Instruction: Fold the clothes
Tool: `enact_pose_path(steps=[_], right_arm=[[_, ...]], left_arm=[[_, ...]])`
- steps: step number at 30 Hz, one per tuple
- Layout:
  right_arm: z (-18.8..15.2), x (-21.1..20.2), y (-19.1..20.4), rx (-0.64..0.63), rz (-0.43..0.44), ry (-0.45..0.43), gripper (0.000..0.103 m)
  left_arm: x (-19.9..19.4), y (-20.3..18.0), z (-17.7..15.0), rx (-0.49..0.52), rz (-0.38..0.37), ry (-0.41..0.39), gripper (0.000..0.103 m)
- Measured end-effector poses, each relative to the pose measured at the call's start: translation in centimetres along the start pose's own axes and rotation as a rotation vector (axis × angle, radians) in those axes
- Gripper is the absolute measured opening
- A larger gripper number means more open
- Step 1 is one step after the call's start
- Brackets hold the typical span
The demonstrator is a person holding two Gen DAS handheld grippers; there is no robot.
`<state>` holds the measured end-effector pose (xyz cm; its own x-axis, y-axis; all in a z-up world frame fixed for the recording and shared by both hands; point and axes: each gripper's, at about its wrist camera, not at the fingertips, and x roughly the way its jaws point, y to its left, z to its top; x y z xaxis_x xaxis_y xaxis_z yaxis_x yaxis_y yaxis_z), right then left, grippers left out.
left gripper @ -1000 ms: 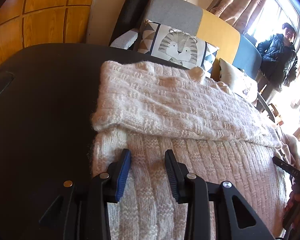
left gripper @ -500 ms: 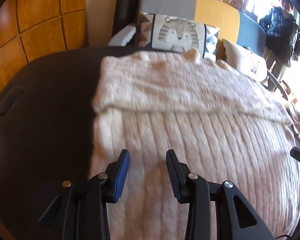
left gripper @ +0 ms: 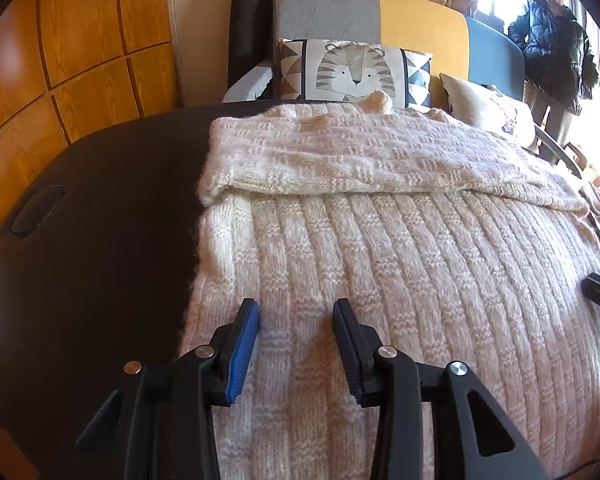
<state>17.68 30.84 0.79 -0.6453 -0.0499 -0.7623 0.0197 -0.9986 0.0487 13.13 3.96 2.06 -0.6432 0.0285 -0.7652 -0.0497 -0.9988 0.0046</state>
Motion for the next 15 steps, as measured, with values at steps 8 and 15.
enact_pose_path(steps=[8, 15], right_arm=[[0.0, 0.0, -0.4, 0.022, 0.022, -0.004, 0.026], [-0.3, -3.0, -0.6, 0.113, 0.142, -0.013, 0.044]], left_arm=[[-0.9, 1.0, -1.0, -0.012, 0.020, 0.005, 0.039], [-3.2, 1.8, -2.8, -0.065, -0.066, -0.004, 0.039]])
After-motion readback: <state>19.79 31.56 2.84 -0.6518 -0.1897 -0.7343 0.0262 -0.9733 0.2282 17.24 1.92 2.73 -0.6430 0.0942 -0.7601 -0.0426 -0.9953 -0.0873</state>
